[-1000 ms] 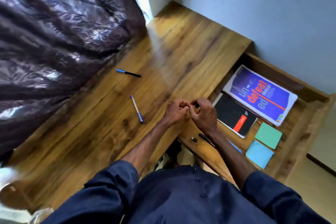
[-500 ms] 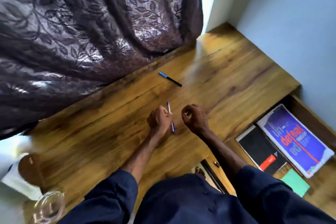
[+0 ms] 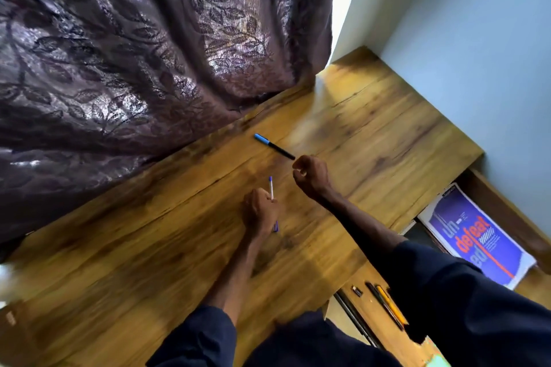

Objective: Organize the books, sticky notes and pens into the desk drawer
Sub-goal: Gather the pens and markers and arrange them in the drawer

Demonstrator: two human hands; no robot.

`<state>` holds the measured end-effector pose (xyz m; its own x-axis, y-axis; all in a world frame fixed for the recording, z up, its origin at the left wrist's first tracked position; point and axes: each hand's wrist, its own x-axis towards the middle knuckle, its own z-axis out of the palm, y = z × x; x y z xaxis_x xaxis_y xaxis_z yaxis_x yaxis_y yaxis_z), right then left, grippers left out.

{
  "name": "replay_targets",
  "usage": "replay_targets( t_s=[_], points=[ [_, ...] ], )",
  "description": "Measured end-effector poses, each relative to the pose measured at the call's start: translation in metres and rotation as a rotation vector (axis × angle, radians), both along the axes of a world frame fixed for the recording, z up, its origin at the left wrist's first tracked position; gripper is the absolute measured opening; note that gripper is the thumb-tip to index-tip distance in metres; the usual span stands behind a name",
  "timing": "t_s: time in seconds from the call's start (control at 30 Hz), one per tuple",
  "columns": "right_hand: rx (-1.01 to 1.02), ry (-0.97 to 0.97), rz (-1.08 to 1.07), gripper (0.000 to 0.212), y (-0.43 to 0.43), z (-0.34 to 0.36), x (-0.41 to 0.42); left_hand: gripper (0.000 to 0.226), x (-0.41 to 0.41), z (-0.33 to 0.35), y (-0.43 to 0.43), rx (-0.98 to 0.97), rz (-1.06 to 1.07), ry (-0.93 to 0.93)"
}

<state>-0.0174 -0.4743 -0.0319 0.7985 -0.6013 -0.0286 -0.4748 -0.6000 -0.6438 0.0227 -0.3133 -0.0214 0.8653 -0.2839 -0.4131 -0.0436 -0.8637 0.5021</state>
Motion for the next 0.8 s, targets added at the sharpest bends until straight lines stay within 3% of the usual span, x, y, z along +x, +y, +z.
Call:
replay_targets(
  t_s=[0.23, 0.3, 0.43, 0.57, 0.7, 0.8],
  points=[
    [-0.189, 0.282, 0.246, 0.05, -0.031, -0.017, 0.063, 0.011, 0.03, -0.004, -0.009, -0.142, 0.149, -0.025],
    [-0.273, 0.323, 0.323, 0.044, -0.029, -0.02, 0.066, 0.013, 0.033, -0.005, -0.011, -0.134, 0.139, -0.067],
    [-0.34, 0.215, 0.297, 0.018, -0.022, -0.032, 0.045, 0.015, 0.029, -0.008, -0.014, -0.148, 0.12, -0.043],
    [-0.28, 0.127, 0.171, 0.002, -0.021, -0.04, 0.01, 0.014, 0.016, -0.005, -0.015, -0.12, 0.082, -0.024],
    [-0.079, 0.166, 0.111, 0.007, -0.024, -0.037, -0.042, 0.013, 0.0, 0.002, -0.021, -0.135, 0.02, -0.018],
    [0.084, 0.057, -0.077, 0.009, -0.028, -0.028, -0.089, 0.011, -0.015, 0.009, -0.03, -0.136, -0.055, -0.036]
  ],
)
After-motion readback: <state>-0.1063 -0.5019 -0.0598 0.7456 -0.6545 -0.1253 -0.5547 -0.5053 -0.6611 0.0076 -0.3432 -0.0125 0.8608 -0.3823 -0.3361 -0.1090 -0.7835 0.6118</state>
